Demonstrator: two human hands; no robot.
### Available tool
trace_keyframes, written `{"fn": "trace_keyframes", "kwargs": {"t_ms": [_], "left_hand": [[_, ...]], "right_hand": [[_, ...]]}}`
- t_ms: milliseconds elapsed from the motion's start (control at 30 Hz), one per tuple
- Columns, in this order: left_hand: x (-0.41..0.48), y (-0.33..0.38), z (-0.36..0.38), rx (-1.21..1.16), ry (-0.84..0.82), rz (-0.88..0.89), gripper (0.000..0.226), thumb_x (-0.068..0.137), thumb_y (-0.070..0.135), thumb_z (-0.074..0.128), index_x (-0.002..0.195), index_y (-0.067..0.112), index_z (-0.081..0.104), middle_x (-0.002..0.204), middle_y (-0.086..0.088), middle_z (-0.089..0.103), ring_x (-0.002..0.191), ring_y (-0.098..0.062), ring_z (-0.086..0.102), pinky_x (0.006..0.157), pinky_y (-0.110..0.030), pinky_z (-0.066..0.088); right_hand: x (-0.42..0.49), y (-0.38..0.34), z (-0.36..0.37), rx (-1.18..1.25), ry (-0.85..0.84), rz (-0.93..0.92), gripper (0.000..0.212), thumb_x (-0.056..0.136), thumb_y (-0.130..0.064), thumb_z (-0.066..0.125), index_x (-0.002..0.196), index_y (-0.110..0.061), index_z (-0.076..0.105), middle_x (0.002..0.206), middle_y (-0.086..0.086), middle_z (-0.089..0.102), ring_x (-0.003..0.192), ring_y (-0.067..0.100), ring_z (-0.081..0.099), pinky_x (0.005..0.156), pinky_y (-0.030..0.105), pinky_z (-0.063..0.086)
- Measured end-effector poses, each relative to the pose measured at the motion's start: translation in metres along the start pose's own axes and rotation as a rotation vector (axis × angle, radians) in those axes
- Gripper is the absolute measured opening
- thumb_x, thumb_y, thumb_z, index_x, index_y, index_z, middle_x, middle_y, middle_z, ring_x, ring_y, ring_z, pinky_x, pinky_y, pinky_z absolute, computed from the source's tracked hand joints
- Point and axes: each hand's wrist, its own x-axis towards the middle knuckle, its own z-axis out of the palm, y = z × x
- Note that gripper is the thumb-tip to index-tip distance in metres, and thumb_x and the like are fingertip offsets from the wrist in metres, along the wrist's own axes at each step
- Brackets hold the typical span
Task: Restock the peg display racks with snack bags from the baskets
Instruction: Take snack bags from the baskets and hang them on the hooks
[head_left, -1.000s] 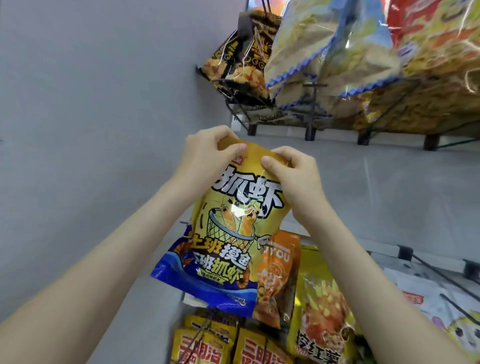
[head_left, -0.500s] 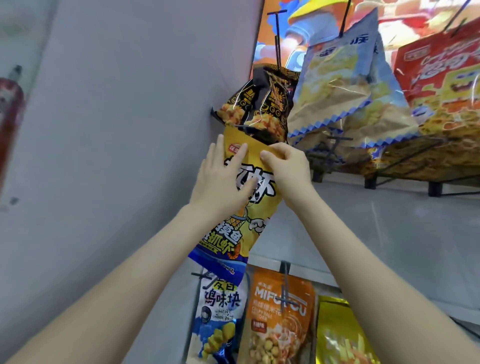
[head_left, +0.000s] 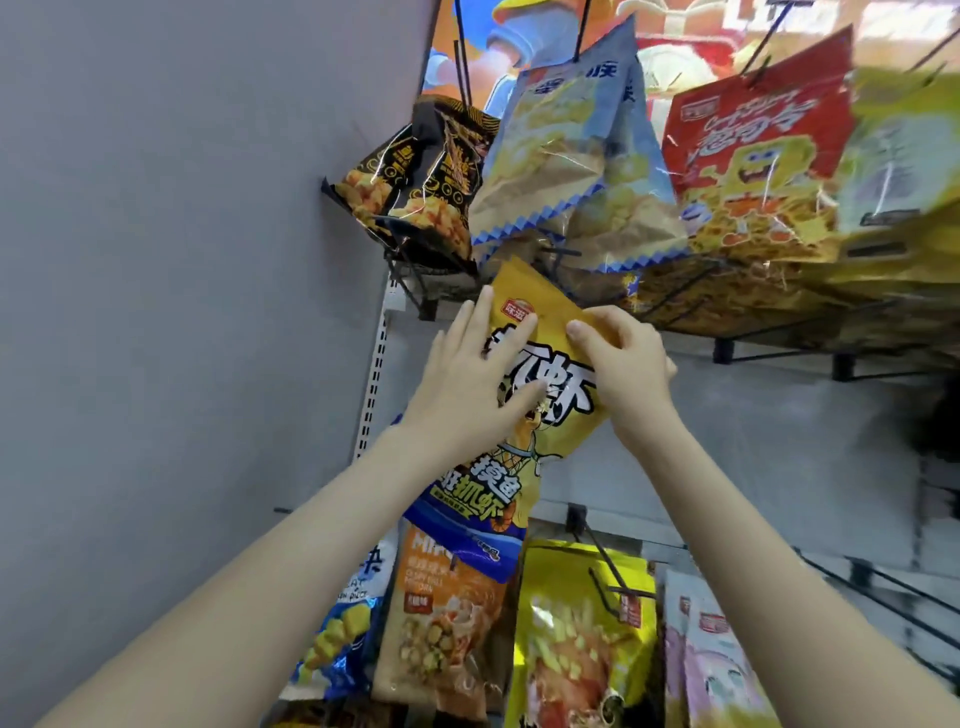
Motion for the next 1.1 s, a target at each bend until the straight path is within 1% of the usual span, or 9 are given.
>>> {"fn": "trace_keyframes", "kwargs": {"t_ms": [100, 233, 400, 500, 567, 667, 800, 967, 1100], "left_hand": [[0.007, 0.038, 0.019, -0.063, 0.02, 0.05, 0.063, 0.097, 0.053, 0.04, 0.151, 0.04, 0.012, 0.159, 0.0, -0.021, 0.146, -0.015, -0.016, 0.119, -0.044, 0.002], [0.022, 0.098, 0.046, -0.188, 0.117, 0.116, 0.052, 0.1, 0.041, 0.041, 0.15, 0.037, 0.026, 0.161, -0.004, -0.012, 0.148, -0.024, -0.004, 0.118, -0.045, 0.012], [0.048, 0.182, 0.087, -0.34, 0.134, 0.112, 0.049, 0.101, 0.026, 0.043, 0.148, 0.037, 0.03, 0.16, -0.009, 0.004, 0.136, -0.03, 0.033, 0.101, -0.036, 0.037], [0.061, 0.225, 0.116, -0.396, 0.108, 0.142, 0.052, 0.101, 0.029, 0.045, 0.15, 0.036, 0.027, 0.147, -0.01, 0.029, 0.124, -0.028, 0.042, 0.093, -0.025, 0.034], [0.071, 0.252, 0.134, -0.412, 0.086, 0.154, 0.054, 0.1, 0.03, 0.046, 0.15, 0.037, 0.024, 0.127, -0.008, 0.04, 0.109, -0.026, 0.048, 0.086, -0.025, 0.037], [0.085, 0.291, 0.154, -0.398, 0.051, 0.168, 0.057, 0.1, 0.032, 0.046, 0.151, 0.039, 0.02, 0.111, -0.006, 0.04, 0.092, -0.028, 0.05, 0.078, -0.033, 0.045], [0.105, 0.326, 0.174, -0.35, 0.078, 0.189, 0.058, 0.101, 0.028, 0.045, 0.151, 0.037, 0.018, 0.106, -0.006, 0.04, 0.08, -0.025, 0.049, 0.068, -0.031, 0.043], [0.129, 0.346, 0.195, -0.278, 0.068, 0.186, 0.058, 0.101, 0.03, 0.042, 0.152, 0.035, 0.014, 0.1, -0.004, 0.035, 0.068, -0.018, 0.038, 0.054, -0.027, 0.029], [0.142, 0.351, 0.202, -0.33, 0.037, 0.198, 0.059, 0.101, 0.03, 0.041, 0.152, 0.034, 0.014, 0.102, -0.006, 0.035, 0.078, -0.018, 0.038, 0.058, -0.025, 0.031]], "right_hand": [[0.001, 0.013, -0.043, 0.017, 0.051, -0.051, 0.012, 0.086, -0.041, 0.06, 0.075, -0.043, 0.061, 0.082, -0.015, 0.061, 0.099, 0.008, 0.053, 0.099, 0.042, 0.03], [0.001, 0.033, -0.112, -0.099, 0.12, -0.13, 0.005, 0.092, -0.033, 0.059, 0.089, -0.037, 0.06, 0.083, -0.027, 0.048, 0.095, -0.004, 0.03, 0.104, 0.044, 0.023], [0.007, 0.072, -0.205, -0.227, 0.119, -0.125, 0.005, 0.093, -0.032, 0.058, 0.09, -0.036, 0.059, 0.083, -0.027, 0.047, 0.1, 0.001, 0.029, 0.093, 0.029, 0.014], [0.01, 0.099, -0.256, -0.299, 0.117, -0.094, 0.004, 0.093, -0.033, 0.058, 0.091, -0.036, 0.059, 0.084, -0.028, 0.044, 0.099, 0.002, 0.026, 0.095, 0.03, 0.014], [0.016, 0.119, -0.285, -0.329, 0.111, -0.086, 0.005, 0.091, -0.037, 0.058, 0.087, -0.04, 0.059, 0.087, -0.028, 0.048, 0.111, 0.007, 0.033, 0.101, 0.035, 0.016], [0.027, 0.139, -0.323, -0.318, 0.152, -0.06, 0.011, 0.084, -0.045, 0.059, 0.075, -0.052, 0.06, 0.088, -0.025, 0.053, 0.113, 0.015, 0.044, 0.104, 0.053, 0.029], [0.043, 0.156, -0.353, -0.265, 0.187, -0.012, 0.013, 0.075, -0.052, 0.056, 0.071, -0.065, 0.056, 0.091, -0.024, 0.054, 0.111, 0.023, 0.052, 0.099, 0.056, 0.037], [0.062, 0.173, -0.369, -0.278, 0.23, 0.015, 0.012, 0.086, -0.042, 0.06, 0.076, -0.047, 0.055, 0.091, -0.022, 0.049, 0.113, 0.021, 0.048, 0.102, 0.052, 0.036], [0.074, 0.18, -0.374, -0.159, 0.236, 0.065, 0.006, 0.083, -0.045, 0.059, 0.085, -0.039, 0.059, 0.107, -0.005, 0.061, 0.11, 0.023, 0.054, 0.097, 0.05, 0.044]]}}
